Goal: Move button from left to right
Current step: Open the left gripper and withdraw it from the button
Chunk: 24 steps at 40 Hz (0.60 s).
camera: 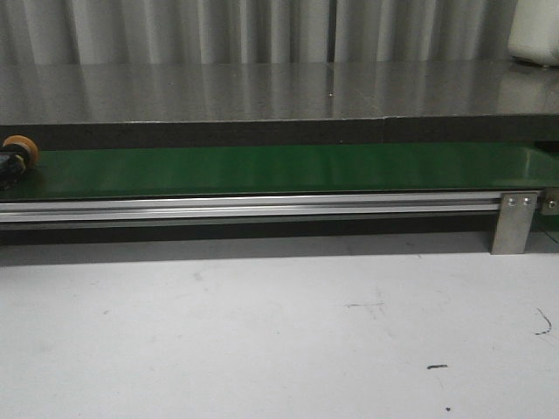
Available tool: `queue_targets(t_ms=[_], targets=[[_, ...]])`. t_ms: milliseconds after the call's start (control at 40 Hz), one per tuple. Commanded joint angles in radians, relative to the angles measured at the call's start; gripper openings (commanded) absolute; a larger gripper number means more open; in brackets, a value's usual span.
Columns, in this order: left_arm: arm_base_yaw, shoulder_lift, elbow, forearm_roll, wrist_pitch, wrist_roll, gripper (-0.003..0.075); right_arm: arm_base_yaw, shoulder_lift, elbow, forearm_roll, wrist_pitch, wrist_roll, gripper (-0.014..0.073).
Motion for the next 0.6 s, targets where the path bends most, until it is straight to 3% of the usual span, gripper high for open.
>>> queue_targets(t_ms=[0,300,575], targets=[[-0.005,-0.161,0.114,-0.007,-0.127,-0.016,-0.0021,-0.003,0.011,-0.035,-0.004,-0.073,-0.008,0.0663],[-0.005,-0.612,0.678,-0.007,-0.591,-0.012,-0.0021,-0.003,0.011,-0.035,-0.004,-0.073,-0.008,0.0663],[-0.005,-0.955,1.048,-0.007,-0.774,-0.012,-0.0021,-0.003,0.011,-0.035,-0.004,-0.073,-0.008,0.0663]])
